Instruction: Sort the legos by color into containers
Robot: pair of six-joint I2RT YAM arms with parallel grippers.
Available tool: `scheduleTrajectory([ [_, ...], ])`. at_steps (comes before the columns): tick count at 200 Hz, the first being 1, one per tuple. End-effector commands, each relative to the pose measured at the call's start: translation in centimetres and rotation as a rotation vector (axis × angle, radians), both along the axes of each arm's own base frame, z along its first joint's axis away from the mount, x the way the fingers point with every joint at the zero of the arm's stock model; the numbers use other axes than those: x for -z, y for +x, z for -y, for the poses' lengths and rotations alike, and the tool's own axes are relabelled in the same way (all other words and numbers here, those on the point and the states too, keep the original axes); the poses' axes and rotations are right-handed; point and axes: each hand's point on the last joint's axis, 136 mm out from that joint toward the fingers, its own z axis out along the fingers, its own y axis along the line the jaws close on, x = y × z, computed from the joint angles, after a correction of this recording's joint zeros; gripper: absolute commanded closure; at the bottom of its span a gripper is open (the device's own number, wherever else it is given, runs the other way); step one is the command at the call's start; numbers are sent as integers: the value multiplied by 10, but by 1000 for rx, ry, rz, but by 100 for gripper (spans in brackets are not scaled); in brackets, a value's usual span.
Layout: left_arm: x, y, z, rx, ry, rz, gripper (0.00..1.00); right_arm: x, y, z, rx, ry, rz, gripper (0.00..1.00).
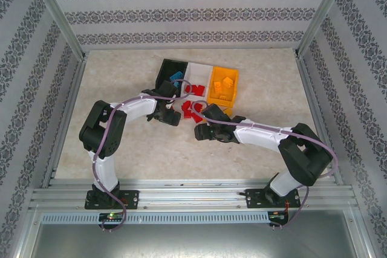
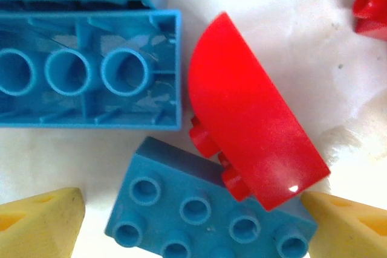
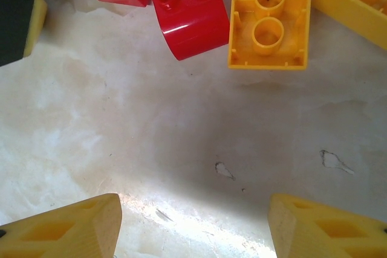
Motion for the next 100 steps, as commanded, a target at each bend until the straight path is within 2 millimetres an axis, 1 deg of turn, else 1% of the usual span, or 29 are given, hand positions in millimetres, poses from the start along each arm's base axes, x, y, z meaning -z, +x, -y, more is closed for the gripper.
scheduleTrajectory([
  [1,-5,19,-4,1,26,53,8,-2,-1,-8,-8,4,-6,34],
  [46,2,21,5,15,-7,37,10,2,-4,-7,-8,-2,-16,34],
  [73,10,15,8,15,-18,6,17,3,-5,-6,-9,-5,-19,34],
  [89,13,10,7,6,-24,-7,25,2,-4,-6,-9,-7,-15,34],
  [100,14,5,5,-4,-25,-15,26,2,-4,-6,-6,-8,-17,34],
])
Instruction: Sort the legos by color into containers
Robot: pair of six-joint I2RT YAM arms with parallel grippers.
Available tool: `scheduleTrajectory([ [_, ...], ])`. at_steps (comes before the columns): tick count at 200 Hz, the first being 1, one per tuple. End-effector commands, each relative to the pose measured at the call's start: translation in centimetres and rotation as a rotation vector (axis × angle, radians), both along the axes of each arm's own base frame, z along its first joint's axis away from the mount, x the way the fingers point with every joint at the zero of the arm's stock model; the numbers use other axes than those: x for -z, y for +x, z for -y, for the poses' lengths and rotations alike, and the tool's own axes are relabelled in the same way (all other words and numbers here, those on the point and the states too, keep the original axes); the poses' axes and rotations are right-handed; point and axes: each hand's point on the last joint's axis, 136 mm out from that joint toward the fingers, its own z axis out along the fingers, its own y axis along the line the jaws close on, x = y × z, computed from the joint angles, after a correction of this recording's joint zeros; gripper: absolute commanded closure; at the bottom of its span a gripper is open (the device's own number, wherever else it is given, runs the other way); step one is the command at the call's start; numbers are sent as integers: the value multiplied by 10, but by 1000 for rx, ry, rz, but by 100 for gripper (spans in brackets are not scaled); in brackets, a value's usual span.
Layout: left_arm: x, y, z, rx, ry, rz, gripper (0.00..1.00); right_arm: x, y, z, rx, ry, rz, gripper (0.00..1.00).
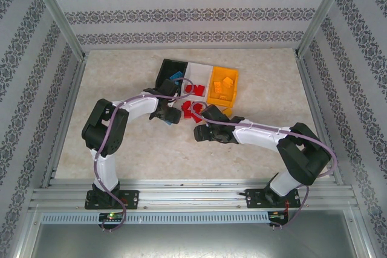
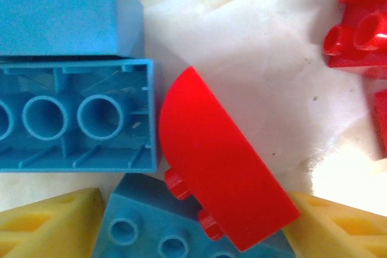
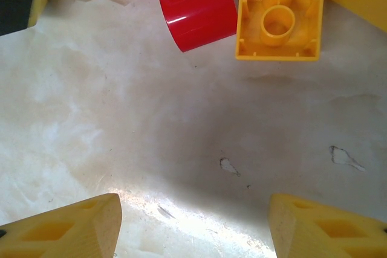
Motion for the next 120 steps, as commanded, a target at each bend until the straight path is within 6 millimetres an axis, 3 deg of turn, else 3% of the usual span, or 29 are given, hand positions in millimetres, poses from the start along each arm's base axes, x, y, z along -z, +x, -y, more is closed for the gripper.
scheduleTrajectory([
  [1,13,-4,-5,-20,4,-23,26,-1,-1,-4,4,-1,-9,34],
  [58,-2,-26,-6,-85,-77,-21,27,-3,2,-11,0,10,-6,34],
  [120,-48,-33,-18,-207,-275,40,27,1,-1,-13,-8,6,-7,34],
])
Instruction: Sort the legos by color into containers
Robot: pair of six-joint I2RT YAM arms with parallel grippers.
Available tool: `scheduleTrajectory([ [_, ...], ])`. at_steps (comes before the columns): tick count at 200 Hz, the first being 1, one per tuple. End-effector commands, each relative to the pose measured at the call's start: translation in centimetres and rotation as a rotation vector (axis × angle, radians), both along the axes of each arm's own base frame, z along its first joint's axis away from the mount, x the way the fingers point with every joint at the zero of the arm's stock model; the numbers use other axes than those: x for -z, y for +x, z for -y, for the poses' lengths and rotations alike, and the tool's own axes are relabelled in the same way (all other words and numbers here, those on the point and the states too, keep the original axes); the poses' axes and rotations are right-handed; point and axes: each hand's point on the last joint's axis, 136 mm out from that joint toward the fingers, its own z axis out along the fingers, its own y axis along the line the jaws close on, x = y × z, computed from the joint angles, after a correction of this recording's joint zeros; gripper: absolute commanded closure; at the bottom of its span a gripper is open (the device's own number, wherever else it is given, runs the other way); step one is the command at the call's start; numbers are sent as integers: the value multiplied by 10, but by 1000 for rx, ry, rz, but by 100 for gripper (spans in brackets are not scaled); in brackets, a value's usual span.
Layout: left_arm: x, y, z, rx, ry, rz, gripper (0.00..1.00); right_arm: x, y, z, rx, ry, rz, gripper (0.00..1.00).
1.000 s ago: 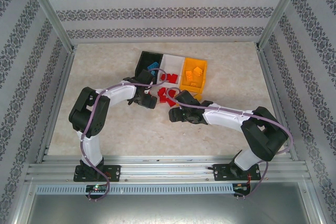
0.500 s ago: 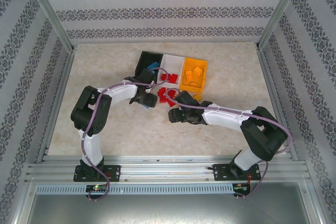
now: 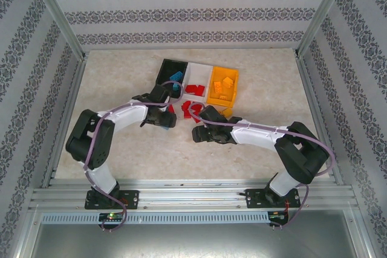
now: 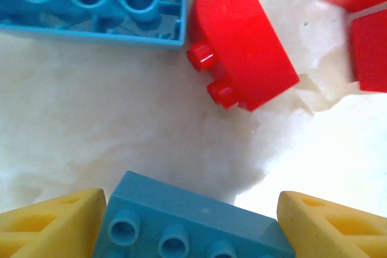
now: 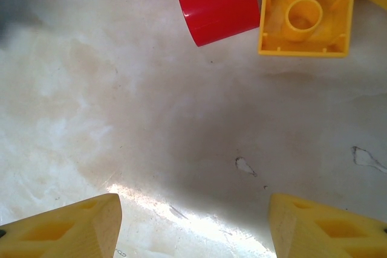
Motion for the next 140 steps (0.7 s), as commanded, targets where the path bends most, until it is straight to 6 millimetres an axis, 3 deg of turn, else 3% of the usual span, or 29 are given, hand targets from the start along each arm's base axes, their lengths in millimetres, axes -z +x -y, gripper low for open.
scheduleTrajectory([
  [1,-24,4,-5,-94,-136,31,27,-2,2,-6,9,11,1,34],
  [54,-64,35,-10,-190,-353,84,27,2,0,-5,6,13,-3,34],
  [98,-90,97,-16,-219,-352,161,27,6,-6,-6,2,19,-18,34],
  [140,-98,150,-22,-239,-303,193,27,8,-15,3,7,5,-22,34],
])
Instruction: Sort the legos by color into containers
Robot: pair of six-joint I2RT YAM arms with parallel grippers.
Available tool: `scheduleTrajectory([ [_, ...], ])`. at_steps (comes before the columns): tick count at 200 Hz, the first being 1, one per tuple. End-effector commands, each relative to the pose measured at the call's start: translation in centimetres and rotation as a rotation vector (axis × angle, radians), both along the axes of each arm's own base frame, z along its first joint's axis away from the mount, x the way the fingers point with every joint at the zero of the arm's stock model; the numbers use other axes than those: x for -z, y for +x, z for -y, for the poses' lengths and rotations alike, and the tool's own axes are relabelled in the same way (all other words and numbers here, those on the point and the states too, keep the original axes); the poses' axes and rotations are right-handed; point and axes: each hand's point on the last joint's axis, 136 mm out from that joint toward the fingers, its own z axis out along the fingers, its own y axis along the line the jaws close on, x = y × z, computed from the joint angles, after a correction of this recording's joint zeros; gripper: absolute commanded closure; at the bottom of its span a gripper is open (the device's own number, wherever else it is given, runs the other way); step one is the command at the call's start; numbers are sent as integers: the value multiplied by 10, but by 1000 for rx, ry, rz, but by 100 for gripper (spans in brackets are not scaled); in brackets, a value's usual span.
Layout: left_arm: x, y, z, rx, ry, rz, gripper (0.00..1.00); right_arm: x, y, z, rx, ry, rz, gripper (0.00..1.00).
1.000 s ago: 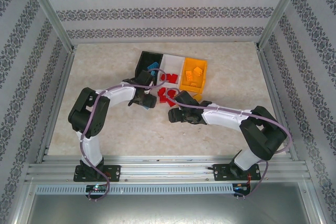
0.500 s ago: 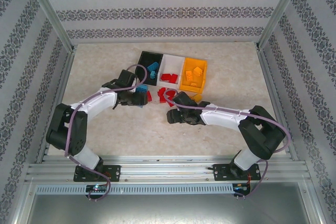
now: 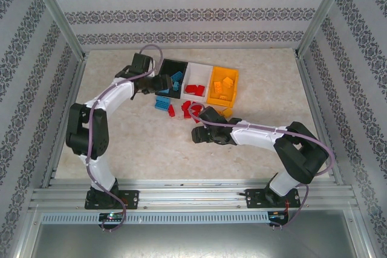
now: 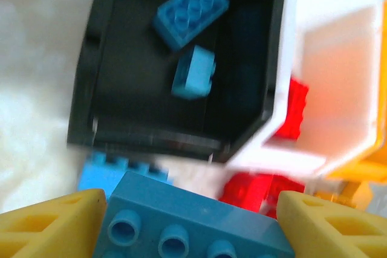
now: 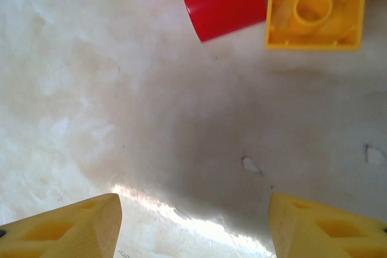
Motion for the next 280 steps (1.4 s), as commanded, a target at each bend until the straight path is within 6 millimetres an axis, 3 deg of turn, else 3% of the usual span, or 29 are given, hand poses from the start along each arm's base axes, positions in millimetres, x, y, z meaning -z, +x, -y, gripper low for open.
scheduleTrajectory([
  [1,-3,22,-9,-26,32,0,27,4,-11,6,5,-8,-17,34],
  [33,-3,48,-7,-40,44,7,27,7,-15,9,9,-12,-27,34],
  [73,-6,68,3,-35,35,11,26,6,-16,6,5,-12,-30,34],
  [98,-8,74,7,-36,40,13,13,7,-18,4,1,-12,-30,34],
  [109,-10,76,7,-38,38,19,1,7,-19,4,0,-14,-32,34],
  [143,-21,71,8,-24,29,29,0,5,-20,4,1,-20,-28,34],
  [178,-49,35,0,-18,23,90,0,-5,-16,-6,-41,-48,-6,34],
  [217,-77,-37,-15,24,35,106,0,-19,1,-41,-128,-72,8,34],
  [231,-74,-67,-17,63,37,73,0,-28,12,-58,-160,-79,20,34],
  [255,-59,-109,-30,89,66,24,0,-25,29,-76,-199,-128,16,34],
  [280,-43,-137,-45,94,102,-7,0,-25,48,-93,-237,-169,35,34],
])
